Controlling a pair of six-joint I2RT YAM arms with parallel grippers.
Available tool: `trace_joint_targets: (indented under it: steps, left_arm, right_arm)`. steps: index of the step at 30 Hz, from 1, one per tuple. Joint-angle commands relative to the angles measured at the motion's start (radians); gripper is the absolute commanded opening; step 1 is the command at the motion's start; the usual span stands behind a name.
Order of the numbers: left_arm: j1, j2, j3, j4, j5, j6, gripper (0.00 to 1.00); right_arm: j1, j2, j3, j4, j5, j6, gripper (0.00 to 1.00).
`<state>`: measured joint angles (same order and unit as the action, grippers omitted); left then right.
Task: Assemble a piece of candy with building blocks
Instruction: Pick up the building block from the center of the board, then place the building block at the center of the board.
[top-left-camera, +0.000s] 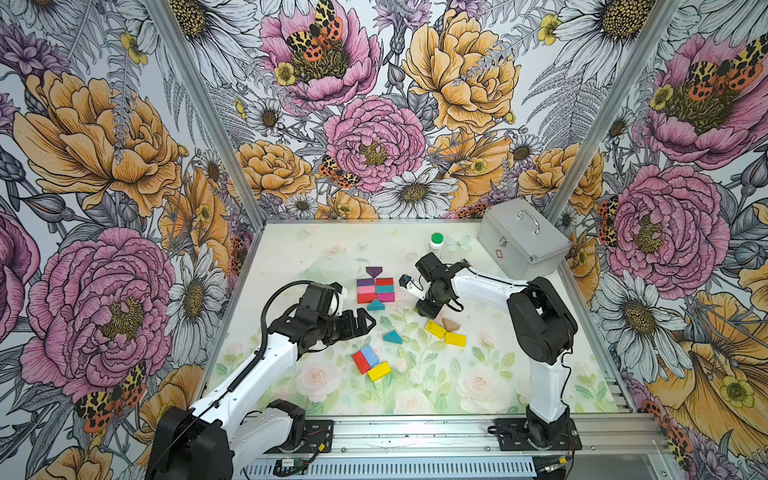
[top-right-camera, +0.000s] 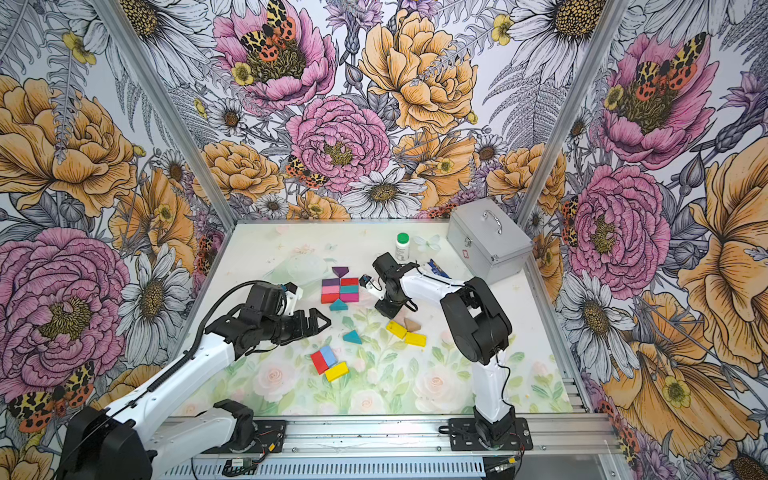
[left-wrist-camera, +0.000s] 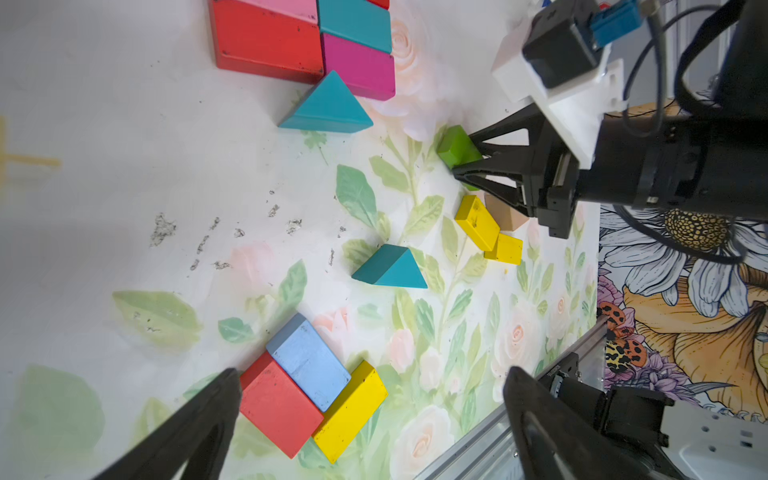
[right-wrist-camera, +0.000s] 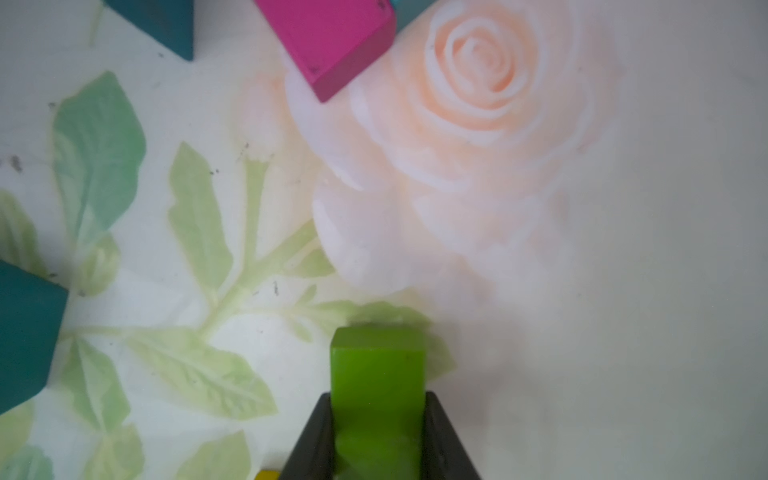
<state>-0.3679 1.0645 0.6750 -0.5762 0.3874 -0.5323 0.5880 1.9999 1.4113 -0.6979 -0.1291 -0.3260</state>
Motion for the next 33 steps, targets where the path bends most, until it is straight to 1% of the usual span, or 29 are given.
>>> trace_joint_targets:
  steps: [1, 6, 15, 20, 24, 25, 27, 30, 31, 33]
  left_arm:
    - [0.004, 0.001, 0.014, 0.022, 0.030, 0.023, 0.99]
    - [0.002, 0.005, 0.011, 0.021, 0.024, 0.023, 0.98]
    - [0.000, 0.034, 0.011, 0.028, 0.014, 0.025, 0.99]
    - [-0.004, 0.057, 0.014, 0.045, 0.021, 0.015, 0.99]
    - [-0.012, 0.067, 0.034, 0.051, 0.024, 0.012, 0.99]
    - [-0.014, 0.067, 0.038, 0.051, 0.022, 0.013, 0.99]
    - [-0.021, 0.066, 0.043, 0.050, 0.017, 0.012, 0.99]
    - [-0.033, 0.066, 0.047, 0.051, 0.001, 0.012, 0.99]
    - [-0.042, 0.067, 0.054, 0.051, -0.009, 0.012, 0.99]
    - [-0.062, 0.071, 0.073, 0.051, -0.024, 0.013, 0.99]
  right_arm:
    - [-0.006, 0.056, 0.111, -0.008, 0.016, -0.080, 0.22]
    - [-0.019, 0.153, 0.248, -0.080, 0.038, -0.158, 0.22]
    - [-0.019, 0.203, 0.301, -0.162, 0.033, -0.307, 0.24]
    - [-0.010, 0.235, 0.335, -0.211, 0.087, -0.340, 0.28]
    - [-0.011, 0.235, 0.354, -0.212, 0.071, -0.332, 0.33]
    - [-0.011, 0.233, 0.359, -0.212, 0.064, -0.325, 0.36]
    - [-0.012, 0.231, 0.372, -0.212, 0.052, -0.312, 0.44]
    - [-0.014, 0.216, 0.378, -0.209, 0.023, -0.291, 0.63]
    - [-0.016, 0.208, 0.380, -0.209, 0.018, -0.283, 0.66]
    - [-0.017, 0.185, 0.381, -0.209, 0.019, -0.251, 0.67]
